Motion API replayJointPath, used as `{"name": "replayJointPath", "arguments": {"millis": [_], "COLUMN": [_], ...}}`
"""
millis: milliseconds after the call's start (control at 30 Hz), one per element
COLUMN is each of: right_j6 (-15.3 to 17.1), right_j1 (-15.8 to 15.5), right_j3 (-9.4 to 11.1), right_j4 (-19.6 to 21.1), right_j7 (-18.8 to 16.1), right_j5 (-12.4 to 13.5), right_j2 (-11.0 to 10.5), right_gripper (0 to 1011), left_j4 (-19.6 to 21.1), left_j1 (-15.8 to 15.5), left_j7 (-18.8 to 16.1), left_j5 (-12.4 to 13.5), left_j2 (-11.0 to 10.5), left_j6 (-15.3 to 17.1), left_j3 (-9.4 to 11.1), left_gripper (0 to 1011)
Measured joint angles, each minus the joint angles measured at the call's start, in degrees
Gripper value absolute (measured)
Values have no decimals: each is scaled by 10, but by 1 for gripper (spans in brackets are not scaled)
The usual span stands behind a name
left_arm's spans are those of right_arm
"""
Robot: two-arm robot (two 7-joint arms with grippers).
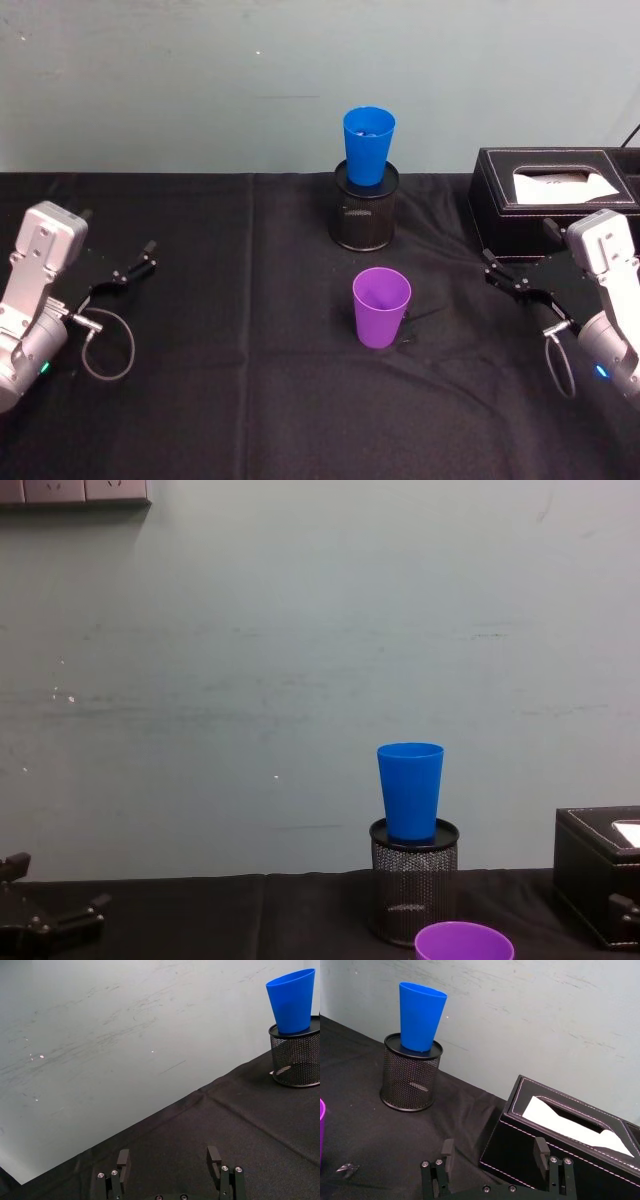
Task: Pick up one cup with a gripper and tap it against the other cup.
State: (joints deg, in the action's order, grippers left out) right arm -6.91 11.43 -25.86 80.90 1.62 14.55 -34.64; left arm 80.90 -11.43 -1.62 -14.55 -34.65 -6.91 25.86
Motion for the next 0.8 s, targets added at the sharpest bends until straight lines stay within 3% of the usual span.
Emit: {"name": "replayJointPath", "arguments": {"millis": [800], "right_j6": [0], "right_j1": [0], "right_j3": [0], "right_j4": [0], "right_j7": [0], "right_j5": [0], "right_j2": [0], "right_gripper": [1004], "left_j4": [0], "left_j1": [0], "left_j7": [0], "left_j5": [0], "left_j2": [0], "left_j6": [0], "left_j3": [0], "left_gripper": [1000]}}
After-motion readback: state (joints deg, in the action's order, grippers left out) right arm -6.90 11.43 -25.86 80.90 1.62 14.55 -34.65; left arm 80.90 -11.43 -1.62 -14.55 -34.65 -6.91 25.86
